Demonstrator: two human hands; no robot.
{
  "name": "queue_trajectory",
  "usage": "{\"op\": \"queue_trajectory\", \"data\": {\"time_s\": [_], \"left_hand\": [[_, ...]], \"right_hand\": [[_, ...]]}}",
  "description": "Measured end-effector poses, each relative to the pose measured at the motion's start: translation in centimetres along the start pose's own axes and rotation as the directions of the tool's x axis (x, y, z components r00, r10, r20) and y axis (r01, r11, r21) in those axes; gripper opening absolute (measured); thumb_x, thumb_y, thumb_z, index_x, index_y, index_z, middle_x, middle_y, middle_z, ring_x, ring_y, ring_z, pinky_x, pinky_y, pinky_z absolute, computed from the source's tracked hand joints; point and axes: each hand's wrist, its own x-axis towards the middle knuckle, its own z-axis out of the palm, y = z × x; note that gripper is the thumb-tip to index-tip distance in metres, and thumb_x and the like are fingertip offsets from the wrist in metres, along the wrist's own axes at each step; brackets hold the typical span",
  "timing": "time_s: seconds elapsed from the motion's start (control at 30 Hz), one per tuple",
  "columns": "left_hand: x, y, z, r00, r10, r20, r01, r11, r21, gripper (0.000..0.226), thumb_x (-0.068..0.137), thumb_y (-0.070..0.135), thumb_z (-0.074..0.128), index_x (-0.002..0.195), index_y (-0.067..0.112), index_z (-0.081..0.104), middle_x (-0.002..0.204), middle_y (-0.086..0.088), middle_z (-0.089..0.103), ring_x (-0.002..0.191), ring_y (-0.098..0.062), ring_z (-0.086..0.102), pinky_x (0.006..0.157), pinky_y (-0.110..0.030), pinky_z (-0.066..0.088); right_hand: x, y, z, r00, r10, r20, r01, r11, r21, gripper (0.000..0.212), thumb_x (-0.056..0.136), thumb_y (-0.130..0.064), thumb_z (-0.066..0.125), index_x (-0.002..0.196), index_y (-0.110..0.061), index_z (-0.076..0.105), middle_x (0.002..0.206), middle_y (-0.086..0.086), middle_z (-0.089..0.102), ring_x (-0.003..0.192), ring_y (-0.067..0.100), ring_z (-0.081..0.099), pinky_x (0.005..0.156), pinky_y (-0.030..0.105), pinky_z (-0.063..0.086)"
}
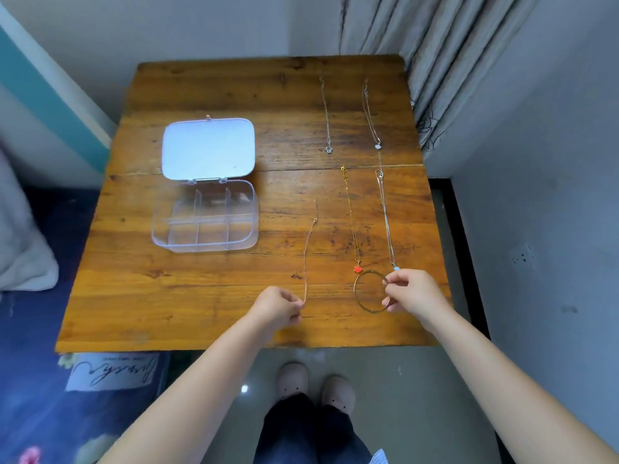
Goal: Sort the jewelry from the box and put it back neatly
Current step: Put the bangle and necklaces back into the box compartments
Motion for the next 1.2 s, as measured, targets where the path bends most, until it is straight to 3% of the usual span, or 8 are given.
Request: {"op": "queue_trajectory", "data": {"time_s": [0.13, 0.23, 0.33, 0.47, 0.53, 0.67, 0.93, 1.2], "left_hand": [[-2.9, 2.4, -4.8, 0.975, 0.215, 0.052, -0.185, 0.92, -0.344, 0.035, 0.097, 0.004, 0.044, 0.064, 0.015, 0.05, 0.074, 0.001, 0.049, 0.071, -0.006, 0.048, 0.061, -0.016, 0.042], [-4.7, 4.2, -9.3, 0.913, 0.404, -0.059, -0.369, 0.752, -0.546, 0.038, 0.097, -0.002, 0.035, 0.065, 0.016, 0.048, 0.092, 0.008, 0.052, 0.095, -0.004, 0.046, 0.075, -0.017, 0.034], [-5.3, 4.8, -13.7, 0.854, 0.516, -0.069, -0.4, 0.567, -0.72, 0.042, 0.098, 0.002, 0.027, 0.065, 0.018, 0.048, 0.091, 0.006, 0.065, 0.105, -0.01, 0.05, 0.076, -0.024, 0.031], [-4.9, 4.6, -18.1, 0.809, 0.582, -0.083, -0.367, 0.388, -0.845, 0.04, 0.101, 0.011, 0.021, 0.072, 0.02, 0.046, 0.05, 0.007, 0.065, 0.062, -0.011, 0.068, 0.079, -0.034, 0.044], [-4.2, 4.3, -19.8, 0.819, 0.567, -0.089, -0.327, 0.333, -0.884, 0.038, 0.102, 0.014, 0.02, 0.074, 0.021, 0.046, 0.043, 0.007, 0.054, 0.042, -0.008, 0.055, 0.058, -0.023, 0.052], [-2.3, 3.9, -23.9, 0.82, 0.569, -0.064, -0.248, 0.252, -0.935, 0.041, 0.102, 0.02, 0.021, 0.073, 0.023, 0.05, 0.04, 0.007, 0.044, 0.032, -0.005, 0.039, 0.034, -0.01, 0.033], [1.3, 6.1, -29.5, 0.791, 0.612, -0.002, -0.219, 0.28, -0.935, 0.041, 0.102, 0.018, 0.021, 0.071, 0.023, 0.048, 0.037, 0.008, 0.042, 0.031, -0.004, 0.036, 0.033, -0.011, 0.028], [4.7, 7.7, -29.0, 0.798, 0.596, 0.088, -0.168, 0.361, -0.918, 0.039, 0.102, 0.017, 0.022, 0.072, 0.022, 0.047, 0.038, 0.008, 0.042, 0.031, -0.004, 0.036, 0.034, -0.009, 0.027]], "right_hand": [[-0.6, -5.4, 1.2, 0.988, -0.139, 0.074, 0.135, 0.989, 0.051, 0.017, 0.083, 0.011, 0.045, 0.084, -0.002, 0.056, 0.061, 0.008, 0.055, 0.038, 0.002, 0.058, 0.038, 0.012, 0.051], [-0.9, -9.5, 2.4, 0.968, -0.226, 0.105, 0.218, 0.972, 0.086, 0.019, 0.084, 0.012, 0.044, 0.088, -0.002, 0.056, 0.06, 0.007, 0.056, 0.045, 0.007, 0.059, 0.047, 0.02, 0.052], [-1.2, -13.1, 4.0, 0.95, -0.29, 0.119, 0.274, 0.952, 0.136, 0.018, 0.084, 0.011, 0.045, 0.093, 0.0, 0.056, 0.063, 0.008, 0.056, 0.047, 0.006, 0.06, 0.043, 0.012, 0.053], [-1.2, -17.1, 7.2, 0.932, -0.332, 0.147, 0.304, 0.935, 0.185, 0.017, 0.085, 0.013, 0.044, 0.092, 0.001, 0.053, 0.062, 0.01, 0.053, 0.038, 0.0, 0.059, 0.039, 0.011, 0.051], [-0.9, -18.5, 9.1, 0.933, -0.328, 0.151, 0.297, 0.935, 0.193, 0.017, 0.084, 0.014, 0.043, 0.089, 0.001, 0.053, 0.061, 0.009, 0.052, 0.035, -0.002, 0.057, 0.039, 0.012, 0.05], [0.0, -20.5, 13.0, 0.945, -0.286, 0.156, 0.257, 0.949, 0.181, 0.018, 0.084, 0.016, 0.042, 0.085, 0.001, 0.053, 0.062, 0.008, 0.05, 0.034, -0.002, 0.056, 0.039, 0.013, 0.051], [2.9, -22.9, 17.6, 0.99, -0.134, 0.049, 0.124, 0.976, 0.177, 0.032, 0.083, 0.014, 0.041, 0.063, -0.008, 0.052, 0.063, 0.009, 0.05, 0.031, -0.001, 0.057, 0.035, 0.013, 0.05], [6.5, -22.1, 19.7, 1.0, 0.027, 0.0, -0.027, 0.993, 0.116, 0.024, 0.082, 0.011, 0.042, 0.066, -0.002, 0.054, 0.066, 0.013, 0.054, 0.032, 0.004, 0.057, 0.035, 0.013, 0.051]]}}
